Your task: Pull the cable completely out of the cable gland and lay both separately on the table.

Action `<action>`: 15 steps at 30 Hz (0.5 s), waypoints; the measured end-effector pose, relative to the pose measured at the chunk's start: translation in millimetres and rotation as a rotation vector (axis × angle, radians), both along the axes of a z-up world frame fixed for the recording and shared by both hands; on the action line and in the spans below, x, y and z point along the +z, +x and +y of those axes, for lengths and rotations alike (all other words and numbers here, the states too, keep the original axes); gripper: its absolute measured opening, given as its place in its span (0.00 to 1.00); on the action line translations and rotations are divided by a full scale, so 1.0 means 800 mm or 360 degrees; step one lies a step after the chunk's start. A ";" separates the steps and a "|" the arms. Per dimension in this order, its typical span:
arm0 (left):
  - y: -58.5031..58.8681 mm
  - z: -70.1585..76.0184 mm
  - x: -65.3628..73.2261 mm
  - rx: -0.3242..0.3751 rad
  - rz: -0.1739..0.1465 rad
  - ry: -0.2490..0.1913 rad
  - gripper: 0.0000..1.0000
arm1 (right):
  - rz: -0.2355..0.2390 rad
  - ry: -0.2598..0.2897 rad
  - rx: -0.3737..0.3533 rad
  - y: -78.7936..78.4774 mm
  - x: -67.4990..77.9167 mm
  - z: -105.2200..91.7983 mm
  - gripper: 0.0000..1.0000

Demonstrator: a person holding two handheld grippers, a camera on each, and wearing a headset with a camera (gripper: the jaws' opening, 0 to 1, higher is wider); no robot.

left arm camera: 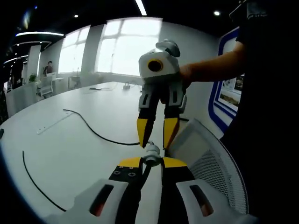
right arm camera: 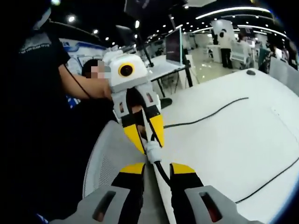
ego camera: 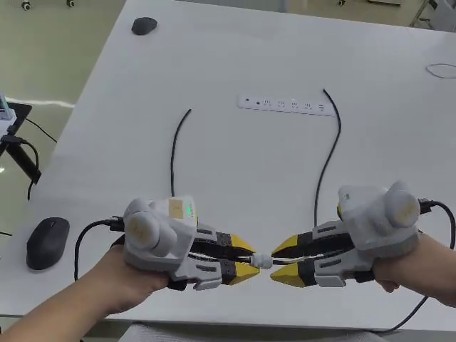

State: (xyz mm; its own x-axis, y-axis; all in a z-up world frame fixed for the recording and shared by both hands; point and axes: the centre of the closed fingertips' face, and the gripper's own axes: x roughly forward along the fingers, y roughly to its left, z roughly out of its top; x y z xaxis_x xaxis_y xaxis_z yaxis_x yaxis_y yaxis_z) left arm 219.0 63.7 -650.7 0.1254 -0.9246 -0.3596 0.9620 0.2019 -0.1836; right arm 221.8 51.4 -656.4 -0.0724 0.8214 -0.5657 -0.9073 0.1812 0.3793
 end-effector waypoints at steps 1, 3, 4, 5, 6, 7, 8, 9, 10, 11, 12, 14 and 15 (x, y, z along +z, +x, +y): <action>0.001 0.000 0.001 0.0001 -0.0010 0.0002 0.15 | 0.0096 0.0046 -0.0039 0.001 0.004 0.000 0.18; 0.003 0.000 0.002 0.0004 -0.0024 0.0000 0.15 | 0.0188 0.0113 -0.0066 0.004 0.008 0.001 0.20; 0.004 0.000 0.002 0.0005 -0.0030 -0.0001 0.15 | 0.0207 0.0138 -0.0064 0.005 0.010 0.002 0.20; 0.004 -0.001 0.003 0.0004 -0.0038 -0.0002 0.15 | 0.0227 0.0149 -0.0070 0.006 0.010 0.003 0.19; 0.004 -0.002 0.003 0.0001 -0.0049 -0.0004 0.15 | 0.0265 0.0167 -0.0078 0.007 0.011 0.005 0.19; 0.005 -0.002 0.004 0.0001 -0.0054 -0.0002 0.15 | 0.0295 0.0189 -0.0081 0.009 0.012 0.005 0.19; 0.006 -0.003 0.004 0.0006 -0.0055 -0.0001 0.15 | 0.0344 0.0234 -0.0097 0.015 0.013 0.005 0.19; 0.007 -0.004 0.004 0.0008 -0.0059 -0.0001 0.15 | 0.0366 0.0248 -0.0099 0.015 0.013 0.005 0.18; 0.008 -0.004 0.004 0.0011 -0.0069 -0.0001 0.15 | 0.0398 0.0259 -0.0096 0.015 0.014 0.006 0.18; 0.009 -0.005 0.004 0.0015 -0.0066 0.0000 0.15 | 0.0420 0.0270 -0.0084 0.015 0.013 0.006 0.17; 0.011 -0.005 0.005 0.0022 -0.0063 -0.0001 0.15 | 0.0440 0.0275 -0.0084 0.016 0.011 0.005 0.17; 0.013 -0.006 0.005 0.0024 -0.0071 0.0000 0.15 | 0.0474 0.0270 -0.0074 0.016 0.009 0.003 0.17; 0.014 -0.007 0.006 0.0022 -0.0078 0.0000 0.15 | 0.0478 0.0270 -0.0064 0.016 0.009 0.003 0.16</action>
